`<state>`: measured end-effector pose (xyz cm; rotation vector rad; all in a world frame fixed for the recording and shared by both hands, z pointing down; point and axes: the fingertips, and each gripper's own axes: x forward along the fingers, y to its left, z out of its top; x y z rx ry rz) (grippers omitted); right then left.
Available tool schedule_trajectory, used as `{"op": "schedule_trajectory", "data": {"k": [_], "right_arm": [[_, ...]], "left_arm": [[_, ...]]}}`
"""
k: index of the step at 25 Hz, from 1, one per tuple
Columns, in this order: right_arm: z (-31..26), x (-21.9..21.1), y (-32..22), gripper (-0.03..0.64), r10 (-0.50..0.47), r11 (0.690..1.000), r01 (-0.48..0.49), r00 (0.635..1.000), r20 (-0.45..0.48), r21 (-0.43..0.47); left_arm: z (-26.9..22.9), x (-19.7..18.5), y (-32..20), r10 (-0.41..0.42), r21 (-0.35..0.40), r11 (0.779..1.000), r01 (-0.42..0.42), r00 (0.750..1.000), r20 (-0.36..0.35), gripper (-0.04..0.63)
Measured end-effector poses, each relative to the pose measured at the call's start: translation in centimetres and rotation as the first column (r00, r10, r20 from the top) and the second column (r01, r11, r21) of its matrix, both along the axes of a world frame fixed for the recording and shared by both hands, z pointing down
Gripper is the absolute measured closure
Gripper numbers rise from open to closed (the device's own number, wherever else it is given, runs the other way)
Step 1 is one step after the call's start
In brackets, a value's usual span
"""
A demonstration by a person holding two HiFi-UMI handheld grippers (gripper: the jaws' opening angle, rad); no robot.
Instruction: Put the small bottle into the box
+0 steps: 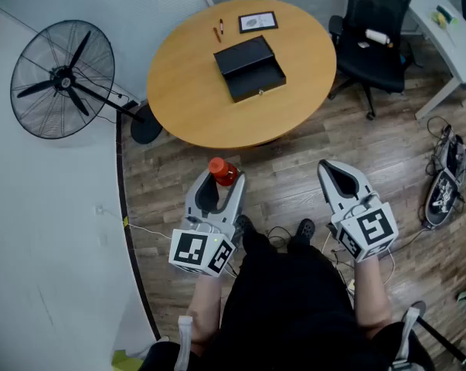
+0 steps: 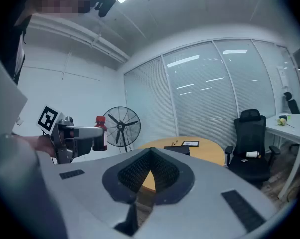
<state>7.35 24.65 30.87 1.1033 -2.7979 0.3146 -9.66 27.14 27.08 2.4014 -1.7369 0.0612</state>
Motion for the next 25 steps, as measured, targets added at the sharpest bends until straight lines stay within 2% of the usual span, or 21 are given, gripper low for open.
{"op": "schedule_trajectory", "data": {"k": [12,17,25], "right_arm": [[-0.2,1.4,1.7,0.607,0.016,1.0,-0.016,1.0,-0.003,0.015],[0.5,3.0,2.0,0.607,0.026,1.0,-0.024,0.998,0.064,-0.02],[1.3,4.1,1.4,0.606,0.02,0.999,-0.017,0.997,0.068,-0.042]], "left_arm": [[0.2,1.4,1.5,0.015,0.002,1.0,-0.015,1.0,0.001,0.383],[1.2,2.1,2.1,-0.01,-0.015,1.0,0.01,1.0,-0.001,0.383],[2.1,3.3,2.1,-0.014,-0.041,0.999,0.014,1.0,0.006,0.383]]}}
